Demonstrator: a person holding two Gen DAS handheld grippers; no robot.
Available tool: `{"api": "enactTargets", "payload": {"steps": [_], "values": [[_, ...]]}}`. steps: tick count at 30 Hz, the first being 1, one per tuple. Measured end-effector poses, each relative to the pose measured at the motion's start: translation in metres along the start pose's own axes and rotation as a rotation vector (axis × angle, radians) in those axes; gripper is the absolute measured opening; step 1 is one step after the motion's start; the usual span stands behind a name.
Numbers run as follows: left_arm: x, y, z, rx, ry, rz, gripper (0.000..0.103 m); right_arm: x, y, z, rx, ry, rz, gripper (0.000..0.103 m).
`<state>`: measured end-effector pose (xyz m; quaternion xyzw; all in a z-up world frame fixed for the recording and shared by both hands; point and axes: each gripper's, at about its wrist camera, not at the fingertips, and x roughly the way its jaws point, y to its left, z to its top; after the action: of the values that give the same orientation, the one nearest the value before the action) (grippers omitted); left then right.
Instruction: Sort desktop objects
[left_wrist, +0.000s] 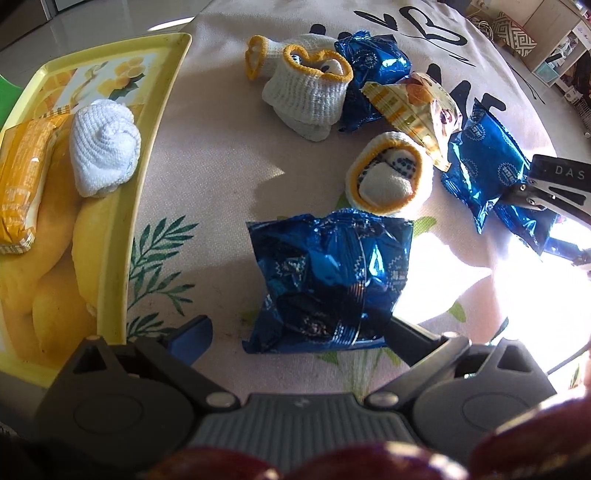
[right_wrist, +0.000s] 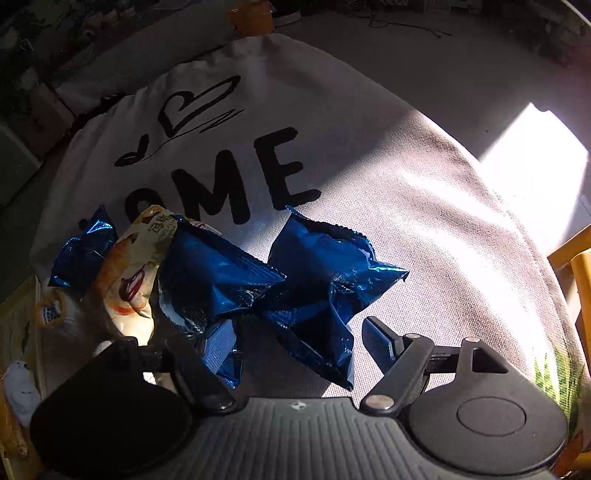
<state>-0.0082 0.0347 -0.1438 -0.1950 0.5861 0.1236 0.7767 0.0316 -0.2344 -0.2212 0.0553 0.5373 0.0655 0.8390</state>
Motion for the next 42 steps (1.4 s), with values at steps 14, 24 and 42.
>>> {"api": "enactTargets", "payload": {"steps": [14, 24, 42], "values": [[-0.006, 0.028, -0.009, -0.063, -0.016, 0.037, 0.103, -0.046, 0.001, -0.046, 0.038, 0.041, 0.157, 0.077], [-0.017, 0.03, -0.014, -0.047, -0.055, -0.009, 0.103, -0.044, 0.017, -0.064, 0.018, 0.1, 0.265, 0.077], [-0.005, 0.023, -0.005, -0.008, -0.054, 0.061, 0.103, -0.015, 0.06, -0.053, -0.073, 0.088, 0.376, 0.077]]}}
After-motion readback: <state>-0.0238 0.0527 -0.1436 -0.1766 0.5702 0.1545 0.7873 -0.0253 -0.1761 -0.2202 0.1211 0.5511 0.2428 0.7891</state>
